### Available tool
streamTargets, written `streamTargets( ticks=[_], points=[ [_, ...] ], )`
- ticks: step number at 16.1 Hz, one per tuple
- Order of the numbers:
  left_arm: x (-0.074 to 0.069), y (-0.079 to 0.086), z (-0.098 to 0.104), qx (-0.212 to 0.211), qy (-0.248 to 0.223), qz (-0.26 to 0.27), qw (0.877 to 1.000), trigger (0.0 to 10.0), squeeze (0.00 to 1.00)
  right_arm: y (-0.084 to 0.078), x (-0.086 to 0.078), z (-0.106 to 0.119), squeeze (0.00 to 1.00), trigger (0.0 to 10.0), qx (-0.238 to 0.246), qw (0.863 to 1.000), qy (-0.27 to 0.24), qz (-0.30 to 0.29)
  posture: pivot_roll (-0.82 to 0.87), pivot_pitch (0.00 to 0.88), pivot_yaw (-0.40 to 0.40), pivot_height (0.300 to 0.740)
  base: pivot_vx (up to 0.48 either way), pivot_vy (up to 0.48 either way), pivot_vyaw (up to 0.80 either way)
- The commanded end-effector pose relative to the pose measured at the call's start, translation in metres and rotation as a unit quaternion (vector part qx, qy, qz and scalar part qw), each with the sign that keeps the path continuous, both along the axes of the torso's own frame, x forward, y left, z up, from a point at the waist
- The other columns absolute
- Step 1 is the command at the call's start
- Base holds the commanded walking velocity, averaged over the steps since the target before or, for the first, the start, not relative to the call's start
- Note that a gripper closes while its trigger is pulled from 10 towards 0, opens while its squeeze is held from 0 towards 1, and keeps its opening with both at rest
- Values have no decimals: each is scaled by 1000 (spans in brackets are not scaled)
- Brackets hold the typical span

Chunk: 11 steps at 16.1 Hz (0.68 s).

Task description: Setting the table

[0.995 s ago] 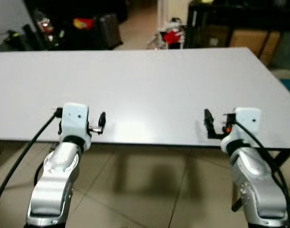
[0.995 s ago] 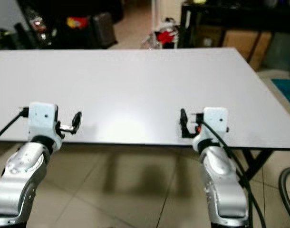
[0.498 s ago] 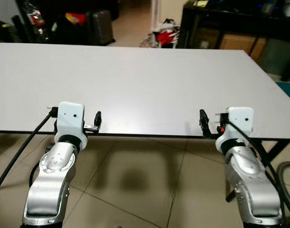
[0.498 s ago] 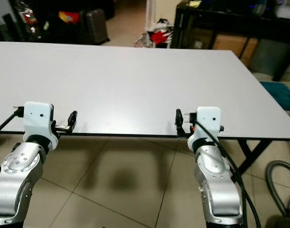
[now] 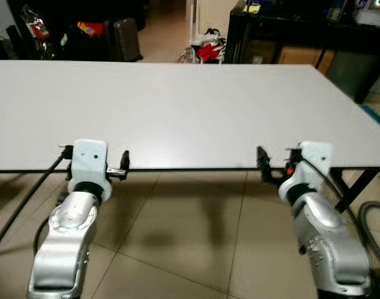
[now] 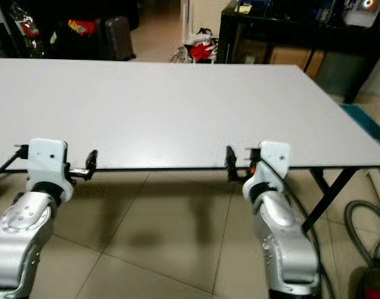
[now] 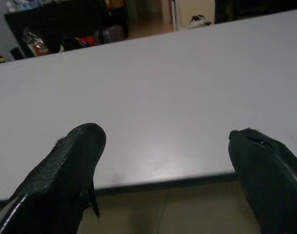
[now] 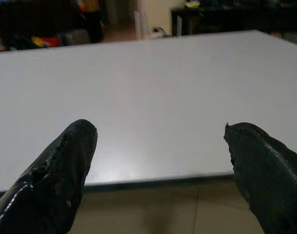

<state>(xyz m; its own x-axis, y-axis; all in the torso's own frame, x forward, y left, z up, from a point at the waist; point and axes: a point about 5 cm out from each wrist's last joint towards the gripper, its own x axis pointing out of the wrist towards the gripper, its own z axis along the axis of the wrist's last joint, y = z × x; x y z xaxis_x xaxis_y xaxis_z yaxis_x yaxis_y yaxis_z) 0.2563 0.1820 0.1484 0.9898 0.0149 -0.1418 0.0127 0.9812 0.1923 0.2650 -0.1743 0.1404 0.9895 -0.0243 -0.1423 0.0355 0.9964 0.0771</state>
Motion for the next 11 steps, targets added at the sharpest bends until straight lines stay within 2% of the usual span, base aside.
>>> streamTargets(
  ticks=[1,2,4,6,7,8,10,11],
  points=[
    [-1,5,3,10,-4,7,1000,10000,0,3,2,6,0,10000,-12,1000,-16,-6,-102,1,12,740,0,334,0],
    [-1,5,3,10,-4,7,1000,10000,0,3,3,6,0,10000,-18,1000,-19,-9,-102,1,12,740,0,330,0],
    [-1,6,4,11,-4,8,1000,10000,0,6,4,9,0,10000,15,999,-32,-8,-96,2,10,740,0,336,0],
    [-1,4,6,7,-8,12,1000,10000,0,10,5,12,0,10000,60,997,-37,20,-86,6,0,740,0,332,0],
    [-1,4,6,6,-9,12,1000,10000,0,12,5,13,0,10000,67,997,-41,25,-84,6,-1,740,0,330,0],
    [-2,4,6,6,-9,13,1000,10000,0,9,6,12,0,10000,39,998,-38,10,-82,7,-4,740,0,326,0],
    [-3,6,6,7,-9,18,1000,10000,0,4,10,10,0,10000,29,999,-33,-30,-77,8,-5,740,0,332,0],
    [-3,6,6,6,-10,21,1000,10000,0,5,11,9,0,10000,23,999,-31,-19,-72,11,-7,740,0,330,0]
  ],
)
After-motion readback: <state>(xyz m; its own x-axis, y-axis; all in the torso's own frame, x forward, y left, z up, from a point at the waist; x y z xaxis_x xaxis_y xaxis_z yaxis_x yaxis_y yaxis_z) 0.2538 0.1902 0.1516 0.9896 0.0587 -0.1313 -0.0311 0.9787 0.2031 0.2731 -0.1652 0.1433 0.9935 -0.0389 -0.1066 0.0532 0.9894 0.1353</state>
